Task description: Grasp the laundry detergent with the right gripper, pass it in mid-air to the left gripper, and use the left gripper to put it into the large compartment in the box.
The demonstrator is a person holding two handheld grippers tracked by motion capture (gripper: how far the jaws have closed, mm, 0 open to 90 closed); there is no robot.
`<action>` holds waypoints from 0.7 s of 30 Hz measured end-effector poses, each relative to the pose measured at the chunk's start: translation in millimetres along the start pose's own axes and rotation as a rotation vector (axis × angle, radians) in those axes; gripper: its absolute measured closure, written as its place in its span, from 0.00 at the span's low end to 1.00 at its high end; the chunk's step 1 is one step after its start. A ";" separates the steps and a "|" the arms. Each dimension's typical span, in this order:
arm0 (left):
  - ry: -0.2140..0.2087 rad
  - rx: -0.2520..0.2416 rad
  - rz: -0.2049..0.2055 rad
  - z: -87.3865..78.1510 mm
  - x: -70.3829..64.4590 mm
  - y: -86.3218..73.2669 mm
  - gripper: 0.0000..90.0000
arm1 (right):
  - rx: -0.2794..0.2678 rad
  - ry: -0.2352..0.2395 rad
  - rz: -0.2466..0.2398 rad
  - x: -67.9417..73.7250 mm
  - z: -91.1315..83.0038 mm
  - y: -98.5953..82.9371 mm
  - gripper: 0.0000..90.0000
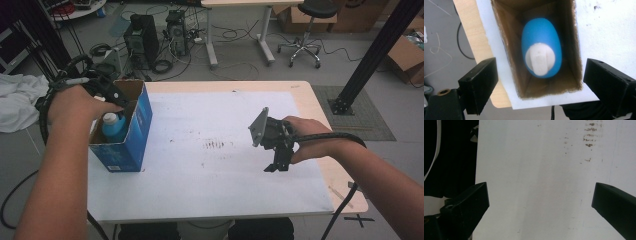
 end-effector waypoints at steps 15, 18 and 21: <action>-0.033 -0.041 0.219 -31.6 -23.7 4.8 0.06 | -0.002 -0.003 0.021 -3.5 -2.9 -2.3 0.01; -0.057 -0.047 0.263 -38.0 -29.2 5.0 0.04 | 0.000 -0.003 0.026 -4.3 -4.3 -3.9 0.01; -0.076 -0.048 0.339 -42.7 -36.3 5.4 0.00 | 0.007 -0.002 0.034 -5.0 -4.9 -6.4 0.01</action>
Point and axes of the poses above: each handheld gripper's, and its own axes: z roughly forward along the jaws, y roughly out of its top, x roughly to its left, the point moved 2 cm from there along z, roughly forward along the jaws, and after that the axes turned 9 degrees about -x, right-handed, at the moved point
